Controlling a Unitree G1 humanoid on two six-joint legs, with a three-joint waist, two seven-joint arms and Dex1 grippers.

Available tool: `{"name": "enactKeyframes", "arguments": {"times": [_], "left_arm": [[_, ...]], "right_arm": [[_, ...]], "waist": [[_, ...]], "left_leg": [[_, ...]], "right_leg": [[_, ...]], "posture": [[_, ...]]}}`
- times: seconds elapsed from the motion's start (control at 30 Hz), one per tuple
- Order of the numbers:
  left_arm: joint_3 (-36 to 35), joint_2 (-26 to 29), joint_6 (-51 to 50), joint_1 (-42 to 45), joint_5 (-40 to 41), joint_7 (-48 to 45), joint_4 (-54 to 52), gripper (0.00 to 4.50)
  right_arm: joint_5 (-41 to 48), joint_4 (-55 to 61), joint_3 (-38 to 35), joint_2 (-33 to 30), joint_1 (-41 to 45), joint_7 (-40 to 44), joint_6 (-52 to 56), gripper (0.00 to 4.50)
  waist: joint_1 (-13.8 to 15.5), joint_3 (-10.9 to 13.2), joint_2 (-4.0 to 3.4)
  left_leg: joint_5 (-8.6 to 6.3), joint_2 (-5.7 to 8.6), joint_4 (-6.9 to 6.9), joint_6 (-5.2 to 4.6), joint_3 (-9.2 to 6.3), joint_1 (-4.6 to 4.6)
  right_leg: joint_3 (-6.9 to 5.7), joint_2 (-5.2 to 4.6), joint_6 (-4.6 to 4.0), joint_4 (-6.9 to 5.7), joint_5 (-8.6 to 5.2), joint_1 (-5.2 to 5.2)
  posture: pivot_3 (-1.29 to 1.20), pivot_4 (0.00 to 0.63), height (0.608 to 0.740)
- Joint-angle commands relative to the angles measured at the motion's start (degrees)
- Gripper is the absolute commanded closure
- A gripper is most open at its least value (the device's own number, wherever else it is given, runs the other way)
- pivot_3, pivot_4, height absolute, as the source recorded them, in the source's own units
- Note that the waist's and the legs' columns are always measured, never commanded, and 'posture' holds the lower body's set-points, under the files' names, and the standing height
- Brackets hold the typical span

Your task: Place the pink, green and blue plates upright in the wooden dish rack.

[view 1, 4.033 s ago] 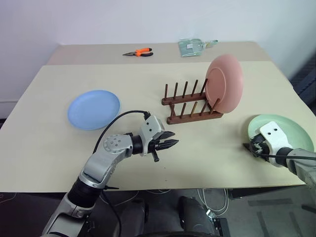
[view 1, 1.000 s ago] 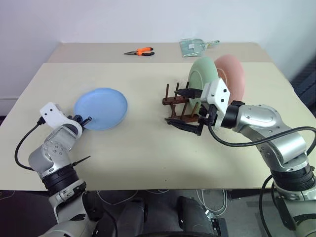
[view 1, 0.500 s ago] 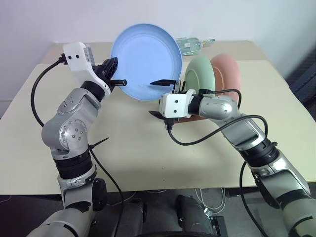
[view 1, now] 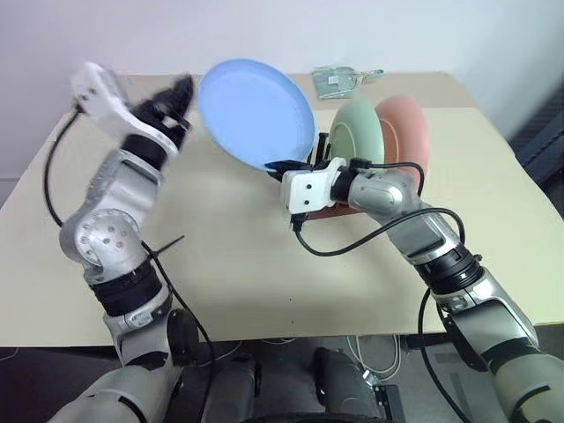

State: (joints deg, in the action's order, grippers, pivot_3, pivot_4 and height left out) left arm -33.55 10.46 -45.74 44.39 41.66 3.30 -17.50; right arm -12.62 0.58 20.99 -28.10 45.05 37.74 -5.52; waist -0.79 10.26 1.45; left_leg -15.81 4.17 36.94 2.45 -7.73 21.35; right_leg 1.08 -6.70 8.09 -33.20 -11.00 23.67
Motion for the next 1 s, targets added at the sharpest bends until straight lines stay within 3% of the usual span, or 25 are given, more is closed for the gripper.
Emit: {"name": "enactKeyframes", "arguments": {"times": [0.03, 0.1, 0.23, 0.37, 0.53, 0.97, 1.0], "left_arm": [[-1.4, 5.7, 5.92, -1.67, -2.52, -1.88, 1.58, 0.98], [0.77, 9.03, 8.17, -5.69, -4.47, -5.8, 2.23, 0.98], [12.76, 16.89, 11.14, -21.81, -9.22, -21.71, -0.11, 0.98], [22.69, 20.55, 11.3, -33.04, -9.12, -32.44, -5.12, 0.98], [31.42, 23.47, 12.14, -38.15, -11.33, -38.67, -8.88, 0.98], [33.33, 19.53, 11.25, -37.35, -10.64, -37.81, -9.94, 0.98], [33.39, 19.47, 11.29, -37.29, -10.72, -37.8, -9.87, 0.95]], "right_arm": [[13.12, 7.5, -8.96, 2.48, -0.66, 2.06, 8.12, 4.5], [22.65, 11.61, -13.02, 4.07, -2.05, 3.33, 17.0, 4.5], [55.24, 21.25, -25.45, 7.75, -3.94, -1.47, 44.08, 4.5], [67.75, 20.8, -30.87, 7.23, -3.74, -7.46, 55.26, 4.5], [73.13, 18.62, -33.31, 6.9, -4.62, -13.15, 60.47, 4.5], [74.98, 11.77, -34.93, 8.94, -3.63, -24.07, 62.29, 4.5], [75.07, 11.3, -35.04, 9.06, -3.45, -24.35, 62.24, 4.17]], "waist": [[-0.19, -0.01, -0.01], [-0.05, -0.02, -0.01], [0.07, 0.01, -0.11], [0.28, 0.02, -0.11], [0.07, 0.08, -0.3], [0.05, 0.08, -0.32], [0.04, 0.08, -0.32]], "left_leg": [[0.03, -0.02, -0.05, 0.06, 0.01, -0.04], [0.06, -0.02, -0.07, 0.1, 0.01, -0.05], [-0.02, -0.02, -0.09, -0.05, -0.01, -0.04], [-0.06, -0.03, -0.06, -0.1, -0.05, 0.04], [-0.06, -0.09, -0.13, -0.11, 0.03, 0.04], [-0.05, -0.08, -0.13, -0.13, 0.08, 0.04], [-0.05, -0.08, -0.13, -0.13, 0.09, 0.04]], "right_leg": [[0.01, 0.02, 0.0, -0.01, 0.0, -0.01], [0.02, 0.03, -0.01, -0.02, 0.0, -0.01], [0.07, 0.02, -0.05, -0.02, 0.01, 0.0], [0.05, 0.0, -0.37, 0.03, -0.05, 0.01], [0.05, 0.02, -0.47, 0.02, -0.11, 0.1], [0.06, 0.02, -0.43, 0.0, -0.09, 0.13], [0.06, 0.02, -0.43, 0.0, -0.09, 0.13]], "posture": [[0.0, 0.15, 0.74], [0.0, 0.15, 0.74], [0.0, 0.15, 0.74], [0.0, 0.15, 0.74], [0.0, 0.15, 0.74], [0.0, 0.15, 0.74], [0.0, 0.15, 0.74]]}}
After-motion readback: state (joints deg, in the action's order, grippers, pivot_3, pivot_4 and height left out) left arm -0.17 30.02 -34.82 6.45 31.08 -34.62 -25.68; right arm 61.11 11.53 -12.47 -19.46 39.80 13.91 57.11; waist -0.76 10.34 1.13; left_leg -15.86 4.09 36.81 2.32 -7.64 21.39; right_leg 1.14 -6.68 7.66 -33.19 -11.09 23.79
